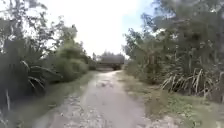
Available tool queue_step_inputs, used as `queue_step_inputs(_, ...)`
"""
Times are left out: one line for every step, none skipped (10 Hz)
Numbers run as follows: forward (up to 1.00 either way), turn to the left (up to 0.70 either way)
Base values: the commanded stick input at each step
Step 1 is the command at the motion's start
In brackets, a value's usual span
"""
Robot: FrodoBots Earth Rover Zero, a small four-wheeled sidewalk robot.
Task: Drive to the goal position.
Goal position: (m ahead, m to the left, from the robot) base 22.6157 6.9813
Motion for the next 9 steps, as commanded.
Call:
queue_step_inputs(1.00,0.00)
queue_step_inputs(1.00,0.00)
queue_step_inputs(1.00,0.00)
queue_step_inputs(1.00,0.00)
queue_step_inputs(1.00,0.00)
queue_step_inputs(1.00,0.00)
queue_step_inputs(1.00,0.00)
queue_step_inputs(1.00,0.00)
queue_step_inputs(1.00,0.00)
